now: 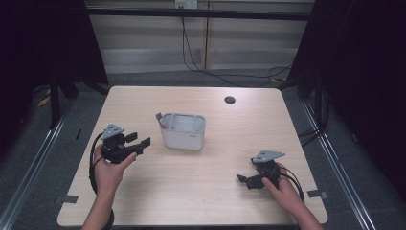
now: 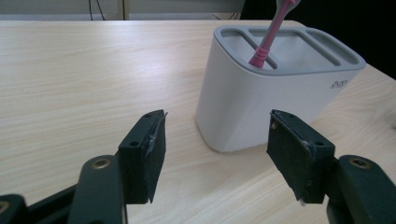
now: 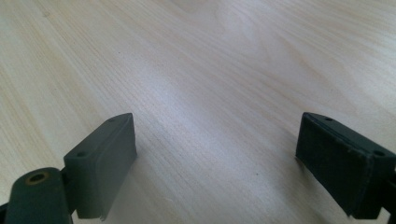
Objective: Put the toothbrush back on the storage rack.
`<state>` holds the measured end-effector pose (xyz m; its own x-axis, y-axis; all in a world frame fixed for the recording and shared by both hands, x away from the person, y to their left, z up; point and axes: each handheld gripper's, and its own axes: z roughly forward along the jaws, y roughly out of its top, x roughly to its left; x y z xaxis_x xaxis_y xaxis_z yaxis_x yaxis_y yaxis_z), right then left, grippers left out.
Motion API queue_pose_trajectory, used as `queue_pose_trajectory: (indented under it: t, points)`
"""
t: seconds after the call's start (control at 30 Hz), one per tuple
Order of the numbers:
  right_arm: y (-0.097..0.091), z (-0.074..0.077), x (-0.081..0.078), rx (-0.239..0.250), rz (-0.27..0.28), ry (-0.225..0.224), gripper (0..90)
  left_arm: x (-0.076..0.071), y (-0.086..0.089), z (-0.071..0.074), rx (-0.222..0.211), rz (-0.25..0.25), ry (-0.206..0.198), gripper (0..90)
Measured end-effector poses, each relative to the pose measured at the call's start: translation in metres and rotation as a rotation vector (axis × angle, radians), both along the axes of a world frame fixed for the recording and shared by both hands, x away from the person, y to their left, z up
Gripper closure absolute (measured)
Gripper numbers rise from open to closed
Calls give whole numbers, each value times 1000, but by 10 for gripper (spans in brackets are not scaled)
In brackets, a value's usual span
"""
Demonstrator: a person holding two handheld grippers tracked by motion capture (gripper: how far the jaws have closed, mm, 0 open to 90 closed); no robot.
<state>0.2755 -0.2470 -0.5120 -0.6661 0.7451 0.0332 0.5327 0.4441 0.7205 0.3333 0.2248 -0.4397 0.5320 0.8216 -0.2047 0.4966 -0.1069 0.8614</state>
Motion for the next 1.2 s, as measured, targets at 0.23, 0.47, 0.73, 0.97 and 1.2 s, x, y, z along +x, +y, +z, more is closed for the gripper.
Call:
queue_pose_trajectory:
  t: [0.23, 0.47, 0.73, 0.97, 1.2]
  points:
    - [0, 0, 0, 0, 0, 0, 115, -1, 6, -8, 12, -6, 21, 313]
    - [0, 0, 0, 0, 1, -1, 115, -2, 9, -15, 11, 6, 35, 265]
    - [0, 0, 0, 0, 1, -1, 115, -1, 14, -27, 42, 3, 65, 217]
    - [0, 0, 0, 0, 1, -1, 115, -1, 15, -33, 61, 2, 90, 192]
    - [0, 0, 0, -1, 1, -1, 115, -1, 19, -41, 95, 11, 109, 178]
